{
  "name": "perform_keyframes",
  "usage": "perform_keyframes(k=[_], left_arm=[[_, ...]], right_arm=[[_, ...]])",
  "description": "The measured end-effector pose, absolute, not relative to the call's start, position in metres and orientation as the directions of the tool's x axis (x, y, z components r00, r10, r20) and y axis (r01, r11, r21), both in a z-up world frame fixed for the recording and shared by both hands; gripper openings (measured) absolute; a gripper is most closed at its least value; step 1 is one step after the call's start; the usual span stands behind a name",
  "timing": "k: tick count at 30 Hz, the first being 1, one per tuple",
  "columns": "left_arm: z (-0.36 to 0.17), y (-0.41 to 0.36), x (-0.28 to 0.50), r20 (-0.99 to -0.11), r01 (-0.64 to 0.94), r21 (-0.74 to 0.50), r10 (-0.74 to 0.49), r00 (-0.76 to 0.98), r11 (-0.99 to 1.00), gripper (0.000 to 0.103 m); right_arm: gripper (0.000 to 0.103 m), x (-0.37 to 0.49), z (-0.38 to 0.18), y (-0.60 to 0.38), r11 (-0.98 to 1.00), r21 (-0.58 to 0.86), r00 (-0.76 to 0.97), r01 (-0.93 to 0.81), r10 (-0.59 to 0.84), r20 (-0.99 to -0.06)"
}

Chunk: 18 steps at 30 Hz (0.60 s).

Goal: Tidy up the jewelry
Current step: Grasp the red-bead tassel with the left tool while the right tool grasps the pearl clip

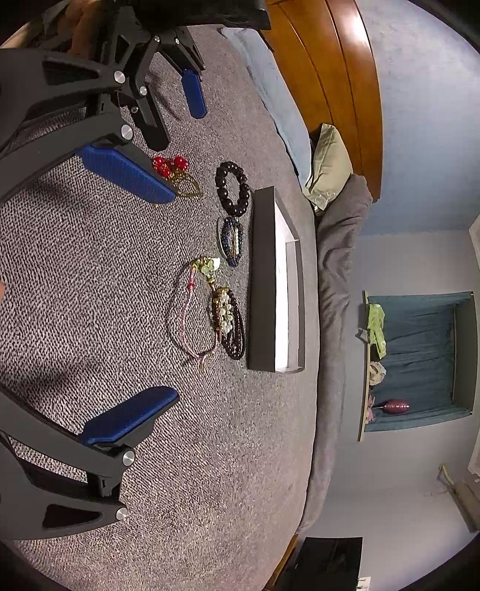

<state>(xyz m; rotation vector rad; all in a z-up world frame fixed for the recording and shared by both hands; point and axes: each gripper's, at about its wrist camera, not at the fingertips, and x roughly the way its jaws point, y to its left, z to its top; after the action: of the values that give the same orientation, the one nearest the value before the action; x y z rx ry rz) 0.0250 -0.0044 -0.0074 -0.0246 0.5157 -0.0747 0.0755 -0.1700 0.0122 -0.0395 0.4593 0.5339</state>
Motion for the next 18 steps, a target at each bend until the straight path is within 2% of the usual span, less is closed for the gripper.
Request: perform_keyframes(k=[12,17,18], left_arm=[[-0.01,-0.011,0.056,-0.576,0.091,-0.034,-0.094,0.812,0.995,0.094],[-0.014,-0.015,0.07,-0.621,0.119,-0.018,-0.104,0.777,0.993,0.075],[-0.014,-0.015,0.072,-0.625,0.123,-0.014,-0.105,0.773,0.992,0.068]], right_arm=[[0.098,0.086,0.016,-0.174,0.869,0.092,0.762,-0.487,0.474,-0.441],[0.098,0.091,0.017,-0.173,0.864,0.103,0.754,-0.492,0.482,-0.447],[0.098,0.092,0.017,-0.172,0.864,0.104,0.753,-0.492,0.483,-0.448]])
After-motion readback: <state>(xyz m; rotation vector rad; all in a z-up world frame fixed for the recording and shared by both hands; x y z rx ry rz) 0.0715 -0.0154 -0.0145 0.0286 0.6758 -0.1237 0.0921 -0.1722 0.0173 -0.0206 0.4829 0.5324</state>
